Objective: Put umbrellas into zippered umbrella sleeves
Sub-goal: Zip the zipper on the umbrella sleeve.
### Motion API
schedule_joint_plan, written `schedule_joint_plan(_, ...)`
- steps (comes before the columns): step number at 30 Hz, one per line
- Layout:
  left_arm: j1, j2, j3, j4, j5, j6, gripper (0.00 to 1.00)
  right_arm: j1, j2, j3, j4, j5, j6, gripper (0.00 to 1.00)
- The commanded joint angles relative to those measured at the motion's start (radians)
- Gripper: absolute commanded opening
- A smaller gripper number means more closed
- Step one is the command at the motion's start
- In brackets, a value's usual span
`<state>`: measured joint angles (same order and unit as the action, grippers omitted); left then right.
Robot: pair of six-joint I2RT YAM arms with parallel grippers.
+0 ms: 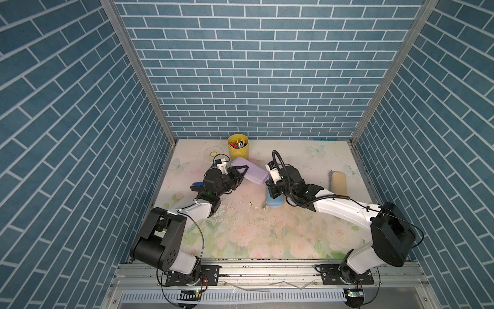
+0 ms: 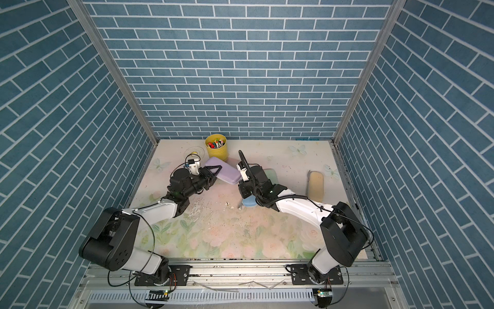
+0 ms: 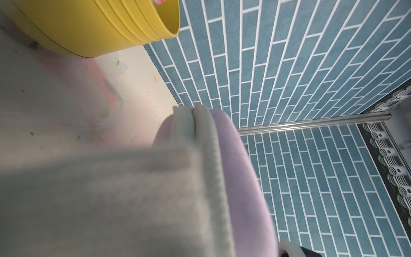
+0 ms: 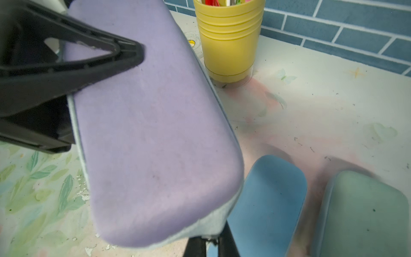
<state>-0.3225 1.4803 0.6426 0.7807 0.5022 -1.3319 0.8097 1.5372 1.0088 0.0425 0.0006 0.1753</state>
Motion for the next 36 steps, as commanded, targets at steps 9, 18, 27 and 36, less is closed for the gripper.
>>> schedule_joint_plan(9, 0.095, -0.011, 0.079, -0.118, 0.351, 0.1, 0.0, -0.091, -0.021, 0.057, -0.036, 0.044, -0.171, 0.0)
schedule_joint_plan(18, 0.106, 0.005, 0.137, -0.196, 0.523, 0.161, 0.0, -0.12, 0.026, 0.125, -0.004, -0.028, -0.284, 0.0)
schedule_joint_plan(27, 0.108, 0.008, 0.191, -0.219, 0.628, 0.254, 0.02, -0.161, -0.019, 0.163, -0.267, -0.243, -0.189, 0.31)
schedule_joint_plan(36, 0.023, 0.029, 0.226, -0.278, 0.659, 0.4, 0.08, -0.314, 0.041, 0.277, -0.311, -0.797, 0.222, 0.73)
